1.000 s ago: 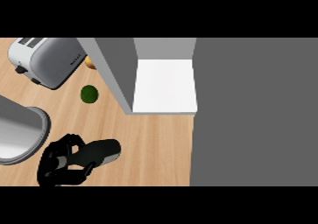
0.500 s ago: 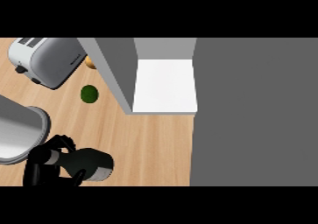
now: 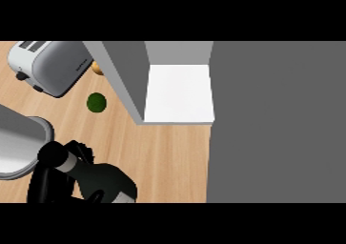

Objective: Pick up the wine, place it into the cabinet and close the cabinet

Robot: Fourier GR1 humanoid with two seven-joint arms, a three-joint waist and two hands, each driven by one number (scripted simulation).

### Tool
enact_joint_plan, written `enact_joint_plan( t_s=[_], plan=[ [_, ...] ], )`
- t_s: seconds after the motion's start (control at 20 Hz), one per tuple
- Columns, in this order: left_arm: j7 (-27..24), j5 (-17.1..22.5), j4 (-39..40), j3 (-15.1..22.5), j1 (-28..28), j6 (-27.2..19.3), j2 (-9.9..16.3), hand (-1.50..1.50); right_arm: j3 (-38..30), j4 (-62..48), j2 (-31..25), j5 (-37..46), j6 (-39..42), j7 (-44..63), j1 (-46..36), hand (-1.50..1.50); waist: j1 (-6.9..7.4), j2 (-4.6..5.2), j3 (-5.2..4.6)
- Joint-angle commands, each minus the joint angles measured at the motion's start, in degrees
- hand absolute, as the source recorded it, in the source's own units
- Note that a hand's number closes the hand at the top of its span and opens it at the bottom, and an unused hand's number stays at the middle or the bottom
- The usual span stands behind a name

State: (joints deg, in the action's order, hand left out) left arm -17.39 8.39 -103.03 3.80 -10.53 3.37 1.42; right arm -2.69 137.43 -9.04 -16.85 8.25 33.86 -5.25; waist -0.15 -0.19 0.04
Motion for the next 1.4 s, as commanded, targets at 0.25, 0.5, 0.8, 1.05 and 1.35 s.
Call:
enact_joint_plan(
  t_s=[0.25, 0.5, 0.8, 1.05, 1.35],
  plan=[
    [19.1, -2.9, -10.9, 10.8, 7.3, -9.8, -1.4, 1.50, 1.4, 6.7, 0.6, -1.5, -2.6, 4.8, -0.9, -1.50, -0.11, 0.04, -0.03],
    [20.0, -3.7, -8.8, 18.2, 13.7, -19.5, -1.4, 1.50, -1.5, 7.3, -0.2, -5.0, -1.6, 5.1, 0.4, -1.50, -0.42, 0.08, -0.03],
    [26.8, -4.4, -6.1, 23.5, 27.0, -32.8, -1.4, 1.50, 0.9, 8.7, 1.1, -3.7, 0.4, 2.0, 5.0, -1.50, -0.99, 0.03, 0.02],
    [21.6, -5.1, 2.0, 28.8, 30.7, -39.7, -1.4, 1.50, 1.4, 8.1, 1.6, -3.3, -1.3, 3.7, 2.2, -1.50, -0.70, 0.10, -0.03],
    [30.4, -7.5, 1.9, 29.3, 39.1, -47.8, -1.4, 1.50, -3.6, 7.0, 0.3, -6.2, 1.9, 0.1, 5.4, -1.50, -0.58, 0.02, 0.01]
  ],
)
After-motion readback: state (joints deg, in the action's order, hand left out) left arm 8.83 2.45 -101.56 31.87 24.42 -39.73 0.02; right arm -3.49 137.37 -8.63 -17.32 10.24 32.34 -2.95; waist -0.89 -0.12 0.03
